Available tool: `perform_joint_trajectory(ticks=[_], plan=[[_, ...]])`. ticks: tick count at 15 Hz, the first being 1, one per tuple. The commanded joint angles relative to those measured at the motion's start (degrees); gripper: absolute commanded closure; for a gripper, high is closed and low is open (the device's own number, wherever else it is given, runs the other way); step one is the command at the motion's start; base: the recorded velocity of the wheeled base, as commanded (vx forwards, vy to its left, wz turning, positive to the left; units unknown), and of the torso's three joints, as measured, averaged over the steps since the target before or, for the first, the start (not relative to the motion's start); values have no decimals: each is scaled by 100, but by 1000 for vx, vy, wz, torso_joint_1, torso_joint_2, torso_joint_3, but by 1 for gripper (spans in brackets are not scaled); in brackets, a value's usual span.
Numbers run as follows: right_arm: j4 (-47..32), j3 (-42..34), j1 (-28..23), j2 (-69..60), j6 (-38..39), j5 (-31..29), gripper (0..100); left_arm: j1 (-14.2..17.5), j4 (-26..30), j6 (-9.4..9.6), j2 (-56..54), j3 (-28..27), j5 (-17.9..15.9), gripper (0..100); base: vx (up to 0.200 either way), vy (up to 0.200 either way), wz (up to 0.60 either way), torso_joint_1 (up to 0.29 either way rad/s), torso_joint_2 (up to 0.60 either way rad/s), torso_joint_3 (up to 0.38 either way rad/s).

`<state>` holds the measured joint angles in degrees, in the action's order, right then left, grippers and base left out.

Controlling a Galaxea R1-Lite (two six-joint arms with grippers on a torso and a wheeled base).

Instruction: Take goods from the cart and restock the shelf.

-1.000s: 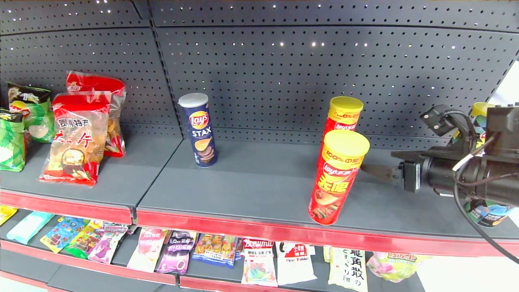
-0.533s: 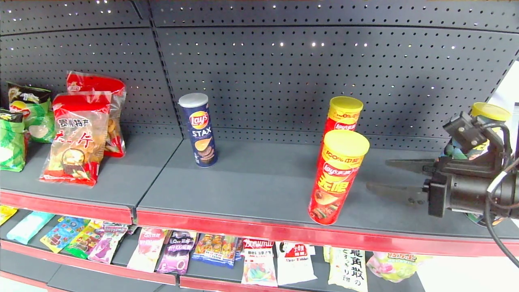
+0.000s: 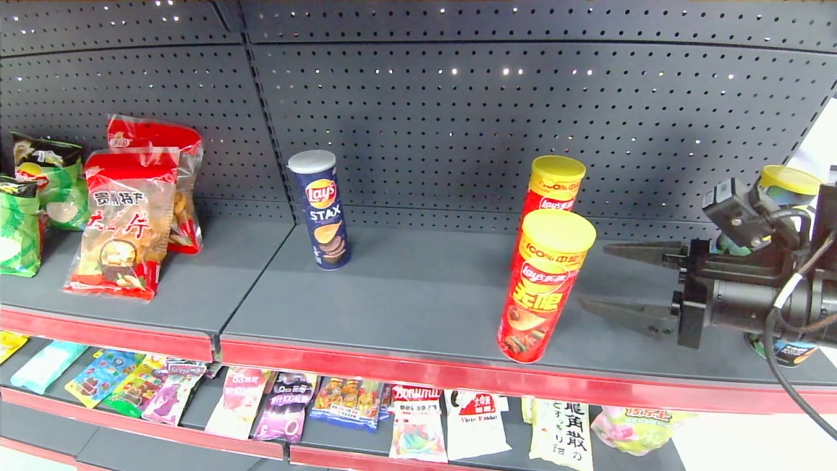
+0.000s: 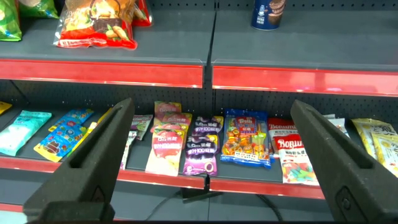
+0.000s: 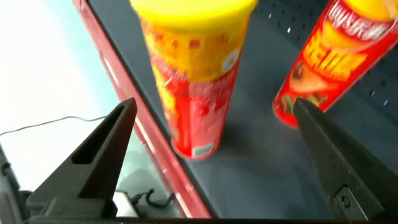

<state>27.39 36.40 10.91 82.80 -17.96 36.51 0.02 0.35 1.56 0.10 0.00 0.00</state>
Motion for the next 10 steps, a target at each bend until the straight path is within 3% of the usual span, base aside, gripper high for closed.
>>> perform_joint_trajectory(ticks=[1,10], plan=[[100,104,52,298,38,5,0,6,0,2,-1,0,0,0,0,0,0,0,0,0],[108,333,526,386,275,-21,0,6,0,2,-1,0,0,0,0,0,0,0,0,0]])
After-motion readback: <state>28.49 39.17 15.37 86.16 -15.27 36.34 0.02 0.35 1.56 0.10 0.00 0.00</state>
